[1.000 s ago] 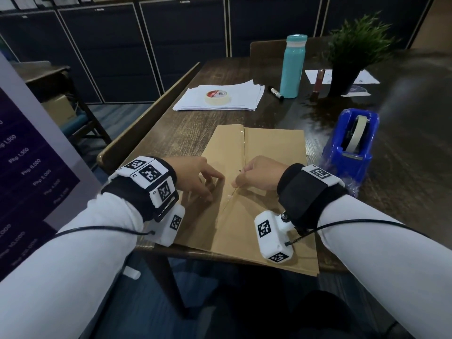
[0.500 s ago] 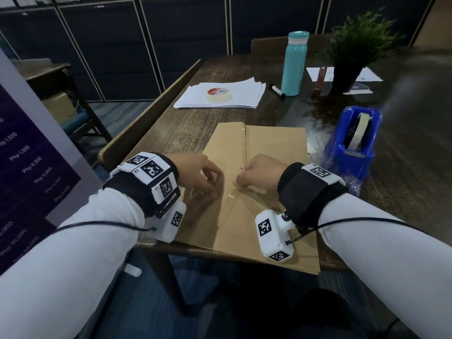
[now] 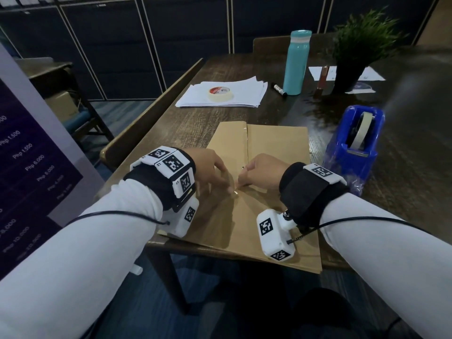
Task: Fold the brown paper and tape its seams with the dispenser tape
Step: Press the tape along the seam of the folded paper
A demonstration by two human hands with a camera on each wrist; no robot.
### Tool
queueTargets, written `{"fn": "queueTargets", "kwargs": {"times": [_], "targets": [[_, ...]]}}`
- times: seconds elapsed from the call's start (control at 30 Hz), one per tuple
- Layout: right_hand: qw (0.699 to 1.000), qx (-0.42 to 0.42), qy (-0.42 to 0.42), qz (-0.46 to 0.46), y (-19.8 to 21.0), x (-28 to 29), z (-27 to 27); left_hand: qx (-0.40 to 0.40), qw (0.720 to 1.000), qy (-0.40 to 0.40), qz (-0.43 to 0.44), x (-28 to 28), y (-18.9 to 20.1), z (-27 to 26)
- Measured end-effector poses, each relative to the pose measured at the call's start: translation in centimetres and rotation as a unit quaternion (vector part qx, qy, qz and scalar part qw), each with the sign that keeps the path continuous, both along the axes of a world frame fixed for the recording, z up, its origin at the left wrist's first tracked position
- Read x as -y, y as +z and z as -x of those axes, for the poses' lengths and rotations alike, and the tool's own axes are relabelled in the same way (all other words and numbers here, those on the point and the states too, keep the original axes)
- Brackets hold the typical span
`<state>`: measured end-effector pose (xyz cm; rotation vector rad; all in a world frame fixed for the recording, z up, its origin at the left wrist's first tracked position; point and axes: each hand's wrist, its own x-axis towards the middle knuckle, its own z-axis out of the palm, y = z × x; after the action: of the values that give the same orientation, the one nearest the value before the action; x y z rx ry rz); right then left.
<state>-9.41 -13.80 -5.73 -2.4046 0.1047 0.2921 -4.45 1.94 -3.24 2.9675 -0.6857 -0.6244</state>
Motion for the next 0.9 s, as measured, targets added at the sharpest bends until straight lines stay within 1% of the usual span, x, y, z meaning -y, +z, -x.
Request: {"fn": "queueTargets", "kwargs": {"times": [0.13,0.27,0.53,0.7,0.8,0.9], "targets": [[1.000,0.004,0.001,-0.001,-0.1,0.1,0.0,0.009,1.000,0.013,-0.014,0.5,0.2,0.2],[1.000,0.005,0.005,0.001,-0.2,0.1,0.0,0.045,0.998,0.014,-0.048,1.1,0.0,0.5],[1.000,0.011,0.010,0.006,0.0,0.0,0.1,0.052,0.995,-0.003,-0.083,1.6,0.0,0.8],[1.000,0.005,0.003,-0.014,0.2,0.0,0.2,0.072,0.994,-0.017,-0.084,1.4,-0.5,0.8],[1.000,0.004,0.000,-0.026,0.3,-0.1,0.1,0.059,0.995,-0.011,-0.077,1.2,-0.6,0.8],[1.000,0.002,0.015,-0.022,0.5,-0.1,-0.1,0.051,0.996,-0.006,-0.074,1.3,-0.5,0.9]]}}
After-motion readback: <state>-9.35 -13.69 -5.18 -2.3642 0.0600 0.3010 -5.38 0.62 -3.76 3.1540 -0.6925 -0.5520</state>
